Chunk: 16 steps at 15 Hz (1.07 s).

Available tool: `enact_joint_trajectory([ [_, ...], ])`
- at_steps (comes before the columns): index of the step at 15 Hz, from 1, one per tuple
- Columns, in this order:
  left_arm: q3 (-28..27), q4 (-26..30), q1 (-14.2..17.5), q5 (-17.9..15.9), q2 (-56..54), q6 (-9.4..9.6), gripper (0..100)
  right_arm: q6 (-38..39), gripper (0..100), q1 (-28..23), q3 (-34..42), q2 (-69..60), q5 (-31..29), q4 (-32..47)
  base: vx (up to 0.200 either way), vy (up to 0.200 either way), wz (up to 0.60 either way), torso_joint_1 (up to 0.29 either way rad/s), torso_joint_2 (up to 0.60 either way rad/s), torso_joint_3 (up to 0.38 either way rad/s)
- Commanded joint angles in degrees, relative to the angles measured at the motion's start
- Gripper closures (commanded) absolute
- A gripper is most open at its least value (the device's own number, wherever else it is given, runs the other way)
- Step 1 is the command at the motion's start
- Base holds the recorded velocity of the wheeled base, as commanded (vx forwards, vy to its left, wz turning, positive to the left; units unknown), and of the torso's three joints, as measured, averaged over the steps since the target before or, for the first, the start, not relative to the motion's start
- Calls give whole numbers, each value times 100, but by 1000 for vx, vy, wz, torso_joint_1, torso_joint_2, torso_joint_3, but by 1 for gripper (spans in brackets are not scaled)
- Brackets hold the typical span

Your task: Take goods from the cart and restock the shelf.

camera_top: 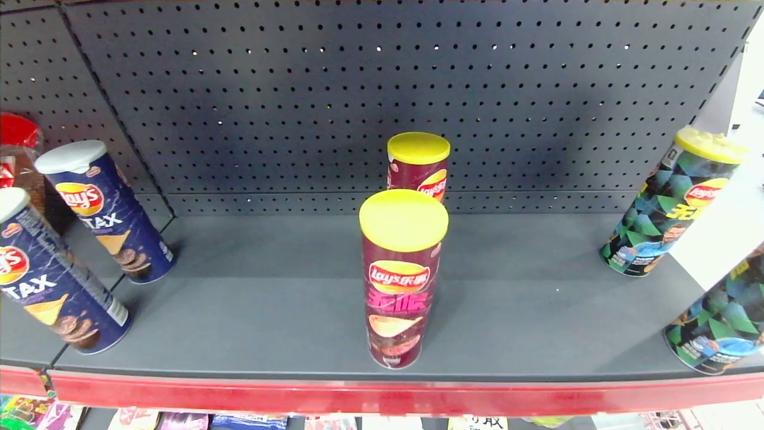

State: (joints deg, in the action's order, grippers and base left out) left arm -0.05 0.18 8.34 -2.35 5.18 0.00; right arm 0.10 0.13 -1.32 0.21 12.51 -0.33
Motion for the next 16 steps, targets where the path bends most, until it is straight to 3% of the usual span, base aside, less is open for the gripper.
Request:
enact_joint_trajectory([
  [1, 5, 8, 1, -2, 9, -9, 0, -1, 0, 4, 0, -3, 6, -2, 0, 0, 0, 0, 0, 0],
  [16, 5, -1, 1, -2, 9, 0, 0, -1, 0, 4, 0, -3, 24, -2, 0, 0, 0, 0, 0, 0],
])
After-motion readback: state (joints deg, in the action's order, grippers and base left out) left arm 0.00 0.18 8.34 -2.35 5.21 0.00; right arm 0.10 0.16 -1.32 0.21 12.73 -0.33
